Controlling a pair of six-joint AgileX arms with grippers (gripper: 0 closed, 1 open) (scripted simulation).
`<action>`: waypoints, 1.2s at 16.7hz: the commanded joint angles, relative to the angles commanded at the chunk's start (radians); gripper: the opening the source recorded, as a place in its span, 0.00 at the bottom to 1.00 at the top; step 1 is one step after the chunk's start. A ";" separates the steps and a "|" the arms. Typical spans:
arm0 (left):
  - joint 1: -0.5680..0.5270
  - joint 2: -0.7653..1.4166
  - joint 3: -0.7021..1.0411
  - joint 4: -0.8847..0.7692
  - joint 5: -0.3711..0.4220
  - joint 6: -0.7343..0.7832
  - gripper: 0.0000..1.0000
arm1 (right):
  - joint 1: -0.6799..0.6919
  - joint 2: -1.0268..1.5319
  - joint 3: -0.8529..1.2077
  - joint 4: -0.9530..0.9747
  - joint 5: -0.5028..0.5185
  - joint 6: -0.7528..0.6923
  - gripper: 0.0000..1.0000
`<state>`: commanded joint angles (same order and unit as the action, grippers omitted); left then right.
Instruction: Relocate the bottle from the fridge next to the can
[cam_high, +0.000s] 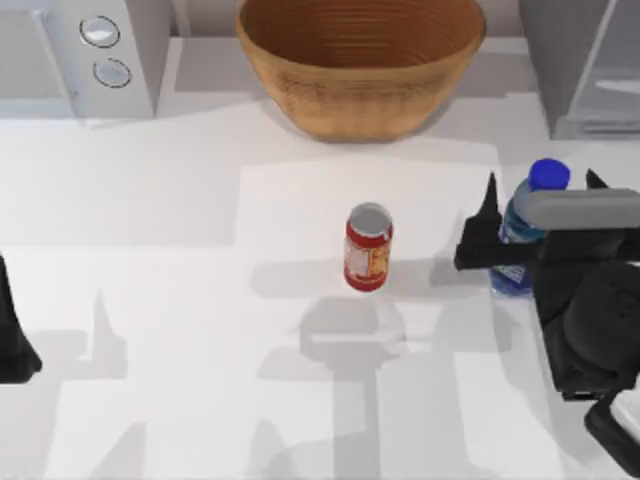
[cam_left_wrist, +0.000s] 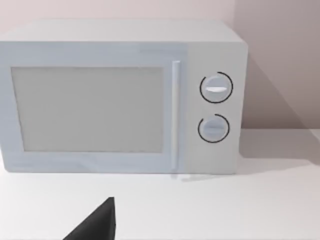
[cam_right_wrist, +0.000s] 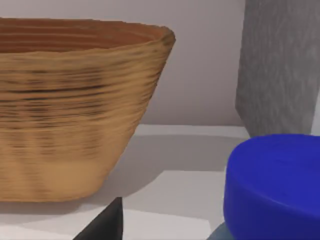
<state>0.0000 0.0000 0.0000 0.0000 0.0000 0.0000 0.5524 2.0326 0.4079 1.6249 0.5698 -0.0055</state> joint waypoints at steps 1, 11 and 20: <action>0.000 0.000 0.000 0.000 0.000 0.000 1.00 | 0.000 0.000 0.000 0.000 0.000 0.000 1.00; 0.000 0.000 0.000 0.000 0.000 0.000 1.00 | 0.069 -0.025 -0.100 0.074 0.069 0.000 1.00; 0.000 0.000 0.000 0.000 0.000 0.000 1.00 | 0.021 -0.238 -0.136 -0.105 -0.044 -0.008 1.00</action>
<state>0.0000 0.0000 0.0000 0.0000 0.0000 0.0000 0.5736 1.7944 0.2719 1.5200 0.5262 -0.0135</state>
